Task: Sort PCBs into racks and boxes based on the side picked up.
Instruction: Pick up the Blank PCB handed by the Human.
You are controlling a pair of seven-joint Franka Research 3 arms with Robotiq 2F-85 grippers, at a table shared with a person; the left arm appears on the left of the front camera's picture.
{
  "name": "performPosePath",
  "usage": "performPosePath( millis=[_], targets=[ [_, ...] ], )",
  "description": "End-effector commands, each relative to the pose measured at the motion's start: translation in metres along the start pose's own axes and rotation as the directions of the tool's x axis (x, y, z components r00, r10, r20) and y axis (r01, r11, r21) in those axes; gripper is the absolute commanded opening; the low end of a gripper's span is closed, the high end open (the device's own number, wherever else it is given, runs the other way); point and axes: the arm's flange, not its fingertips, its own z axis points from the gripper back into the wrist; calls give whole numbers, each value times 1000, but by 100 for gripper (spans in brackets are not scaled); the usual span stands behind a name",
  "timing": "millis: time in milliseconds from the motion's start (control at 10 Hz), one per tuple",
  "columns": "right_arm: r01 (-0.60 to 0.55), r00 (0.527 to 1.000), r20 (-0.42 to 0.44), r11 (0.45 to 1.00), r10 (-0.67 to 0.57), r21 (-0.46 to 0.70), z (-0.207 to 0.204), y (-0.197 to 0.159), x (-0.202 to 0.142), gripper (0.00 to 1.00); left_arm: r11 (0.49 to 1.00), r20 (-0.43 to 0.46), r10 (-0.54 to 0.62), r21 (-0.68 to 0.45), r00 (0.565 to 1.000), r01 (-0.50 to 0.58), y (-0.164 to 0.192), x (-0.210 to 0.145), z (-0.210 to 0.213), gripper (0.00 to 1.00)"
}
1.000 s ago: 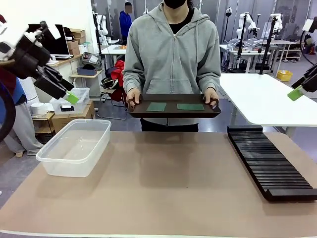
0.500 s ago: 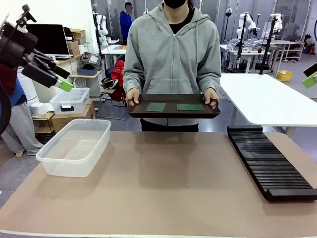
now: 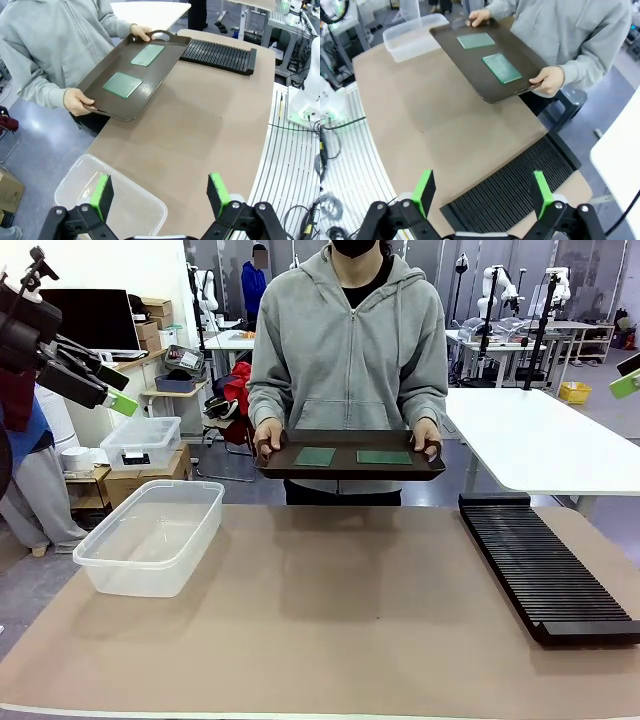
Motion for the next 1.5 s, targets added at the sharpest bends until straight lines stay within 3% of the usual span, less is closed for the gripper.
performPosePath(
  millis=[0, 200, 500, 800, 1000, 1100, 1400],
  targets=[
    [-11, 1000, -7, 1000, 11, 7, 0, 1, 1, 100, 1000, 20, 1, -14, 1000, -1, 0, -1, 0, 100],
    [-11, 1000, -7, 1000, 11, 7, 0, 1, 1, 100, 1000, 20, 1, -14, 1000, -1, 0, -1, 0, 100],
    [20, 1000, -14, 1000, -20, 16, 4, -2, -1, 100, 1000, -53, 21, -1, 998, -21, -9, 4, 3, 100],
    [26, 1000, -5, 999, -26, 29, 10, -5, -4, 100, 1000, -53, 24, -7, 998, -25, -11, 2, 8, 100],
    [16, 998, -62, 1000, -15, 8, 2, -8, -6, 100, 1000, -35, 9, -6, 999, -9, -9, 2, 2, 100],
    [20, 1000, -18, 1000, -20, 10, 10, -2, -5, 100, 1000, -35, 9, -6, 999, -9, -9, 2, 2, 100],
    [20, 1000, -18, 1000, -20, 10, 10, -2, -5, 100, 1000, -35, 9, -6, 999, -9, -9, 2, 2, 100]
  ],
)
